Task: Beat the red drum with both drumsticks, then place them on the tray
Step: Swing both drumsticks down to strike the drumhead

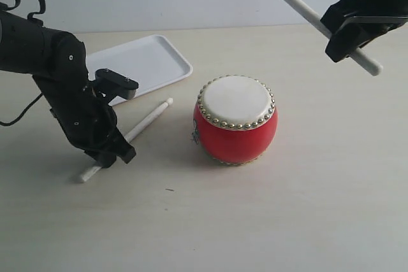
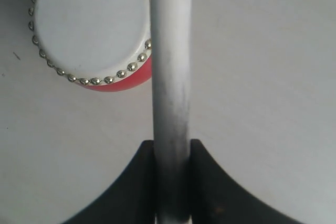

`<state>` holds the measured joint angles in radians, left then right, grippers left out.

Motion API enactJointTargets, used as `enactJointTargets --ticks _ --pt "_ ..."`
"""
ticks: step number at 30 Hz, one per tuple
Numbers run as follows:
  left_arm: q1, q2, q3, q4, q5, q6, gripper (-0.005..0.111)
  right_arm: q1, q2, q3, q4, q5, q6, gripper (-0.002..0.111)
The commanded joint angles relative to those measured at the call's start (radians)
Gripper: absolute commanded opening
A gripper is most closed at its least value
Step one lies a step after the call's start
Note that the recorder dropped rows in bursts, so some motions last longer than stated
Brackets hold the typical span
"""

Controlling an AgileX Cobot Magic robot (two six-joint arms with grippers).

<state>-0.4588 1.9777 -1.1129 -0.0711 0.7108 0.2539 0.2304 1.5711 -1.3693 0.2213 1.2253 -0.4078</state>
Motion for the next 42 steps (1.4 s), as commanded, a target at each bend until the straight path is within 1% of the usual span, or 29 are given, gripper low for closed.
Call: enactJointTargets --ticks 1,4,9,13,16,18,25,27,30,31,34,42 --pt "-0.006 -0.064 0.005 -0.018 0.023 -0.022 0.0 -0.004 -0.001 -0.006 -0.008 -0.004 -0.004 0.0" --pt "-0.03 -0.12 0.005 -0.018 0.038 -0.027 0.0 -0.002 -0.011 0.015 -0.038 -0.004 0.016 0.0" --pt "-0.095 -0.198 0.005 -0.018 0.058 -0.03 0.0 0.021 -0.05 0.111 -0.099 -0.004 0.016 0.0" --pt "-0.125 -0.251 0.005 -0.016 0.074 -0.056 0.0 0.021 -0.108 0.186 -0.092 -0.004 0.02 0.0" --pt "-0.141 -0.291 0.005 -0.016 0.098 -0.075 0.0 0.021 -0.166 0.258 -0.043 -0.004 0.02 0.0" --pt "-0.164 -0.31 0.005 -0.016 0.113 -0.075 0.0 0.028 -0.204 0.312 -0.01 -0.004 0.02 0.0" --pt "-0.292 -0.325 0.005 -0.018 0.132 -0.082 0.0 0.137 -0.268 0.47 -0.027 -0.004 0.016 0.0" --pt "-0.315 -0.325 0.005 -0.016 0.137 -0.107 0.0 0.156 -0.268 0.506 -0.069 -0.004 0.031 0.0" --pt "-0.32 -0.325 0.005 -0.012 0.15 -0.15 0.0 0.165 -0.268 0.533 -0.124 -0.121 0.115 0.0" --pt "-0.32 -0.325 0.005 -0.012 0.157 -0.164 0.0 0.165 -0.268 0.533 -0.131 -0.128 0.145 0.0" --pt "-0.32 -0.325 0.005 -0.01 0.18 -0.167 0.0 0.165 -0.268 0.533 -0.115 -0.144 0.149 0.0" --pt "-0.322 -0.331 0.005 -0.012 0.2 -0.191 0.0 0.165 -0.252 0.533 -0.041 -0.159 0.115 0.0"
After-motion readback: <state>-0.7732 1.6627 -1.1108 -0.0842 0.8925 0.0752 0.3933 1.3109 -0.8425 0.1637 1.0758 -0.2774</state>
